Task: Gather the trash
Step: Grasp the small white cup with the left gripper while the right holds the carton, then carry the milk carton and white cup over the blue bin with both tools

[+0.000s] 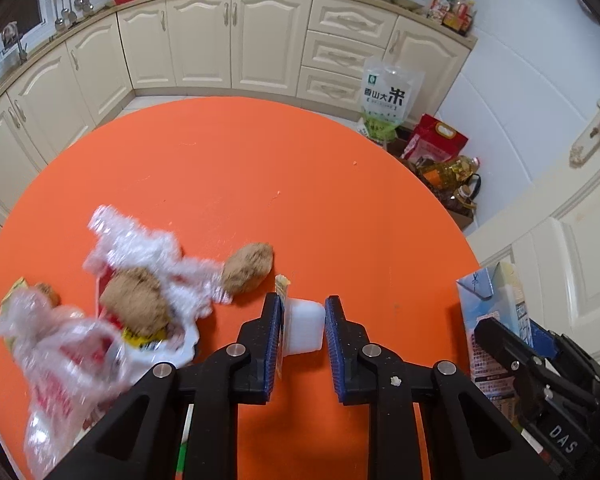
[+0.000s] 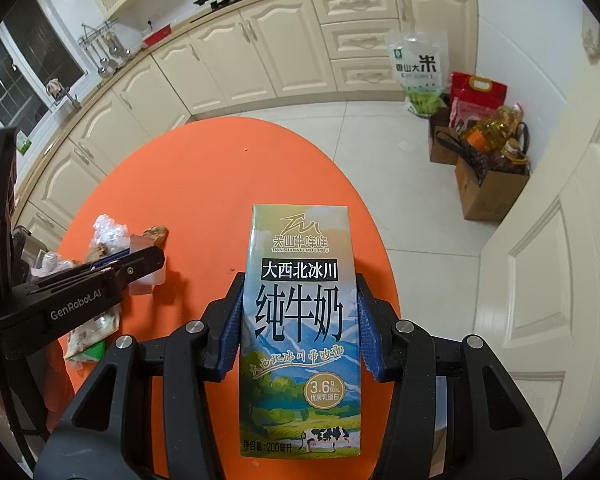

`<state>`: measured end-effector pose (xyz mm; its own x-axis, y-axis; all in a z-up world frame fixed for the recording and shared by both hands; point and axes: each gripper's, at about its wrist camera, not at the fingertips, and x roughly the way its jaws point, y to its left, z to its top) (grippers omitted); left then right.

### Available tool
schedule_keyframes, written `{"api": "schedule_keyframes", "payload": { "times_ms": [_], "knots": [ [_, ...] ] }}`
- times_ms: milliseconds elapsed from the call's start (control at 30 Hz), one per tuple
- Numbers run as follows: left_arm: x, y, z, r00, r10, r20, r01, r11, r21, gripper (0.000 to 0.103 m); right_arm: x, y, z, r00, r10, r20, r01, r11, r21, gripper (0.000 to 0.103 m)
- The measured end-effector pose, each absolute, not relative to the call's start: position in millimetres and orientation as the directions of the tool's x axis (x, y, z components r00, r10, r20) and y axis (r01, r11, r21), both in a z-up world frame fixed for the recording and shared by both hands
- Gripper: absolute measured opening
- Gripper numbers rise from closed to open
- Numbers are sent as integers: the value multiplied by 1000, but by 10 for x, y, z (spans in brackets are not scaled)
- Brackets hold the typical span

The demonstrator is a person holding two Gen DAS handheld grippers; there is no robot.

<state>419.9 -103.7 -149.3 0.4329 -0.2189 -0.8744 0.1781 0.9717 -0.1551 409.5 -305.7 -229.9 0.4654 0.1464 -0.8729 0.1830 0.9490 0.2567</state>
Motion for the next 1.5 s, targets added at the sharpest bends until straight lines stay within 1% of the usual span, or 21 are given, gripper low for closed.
{"api": "schedule_keyframes", "payload": {
  "times_ms": [167, 300, 367, 400, 500, 533, 633, 833, 1033, 1133, 1233, 1333, 1500],
  "knots": [
    [3892, -868, -1416, 438, -252, -863, 199, 963, -180, 18, 3922, -2910, -2205, 463, 129, -877, 178, 956, 235, 47],
    [3649, -686, -1419, 385, -271, -882, 194, 958, -209, 18, 3767, -2739, -2157, 462, 123, -878, 165, 961, 222, 47],
    [3532, -582, -1481, 335, -318, -887, 191, 945, -267, 18, 3697, -2660, -2136, 465, 121, -877, 153, 965, 214, 47],
    [3491, -554, -1502, 332, -326, -885, 192, 942, -275, 18, 3665, -2613, -2124, 465, 119, -877, 145, 967, 208, 47],
    [3387, -528, -1536, 358, -292, -887, 201, 952, -233, 19, 3606, -2514, -2116, 458, 111, -882, 137, 971, 194, 47],
    [3373, -537, -1562, 356, -282, -891, 201, 954, -222, 21, 3597, -2495, -2117, 454, 112, -884, 137, 972, 193, 47],
    [3368, -588, -1611, 347, -275, -897, 201, 956, -215, 25, 3576, -2452, -2129, 444, 106, -890, 144, 972, 187, 47],
    [3366, -648, -1607, 349, -269, -897, 197, 957, -211, 27, 3532, -2431, -2142, 433, 100, -896, 151, 972, 181, 47],
    [3275, -794, -1651, 385, -217, -897, 237, 963, -131, 26, 3478, -2458, -2190, 421, 109, -901, 174, 965, 197, 47],
    [3232, -868, -1659, 398, -194, -897, 264, 960, -90, 23, 3424, -2446, -2187, 421, 106, -901, 182, 963, 198, 47],
    [3169, -861, -1612, 404, -204, -892, 274, 957, -94, 18, 3350, -2407, -2155, 423, 102, -901, 177, 965, 193, 47],
    [3031, -828, -1556, 423, -205, -883, 294, 952, -80, 18, 3291, -2374, -2108, 427, 92, -900, 177, 967, 183, 47],
    [2752, -664, -1455, 482, -206, -851, 270, 959, -79, 18, 3207, -2266, -1996, 445, 91, -891, 167, 969, 182, 47]
  ]
}}
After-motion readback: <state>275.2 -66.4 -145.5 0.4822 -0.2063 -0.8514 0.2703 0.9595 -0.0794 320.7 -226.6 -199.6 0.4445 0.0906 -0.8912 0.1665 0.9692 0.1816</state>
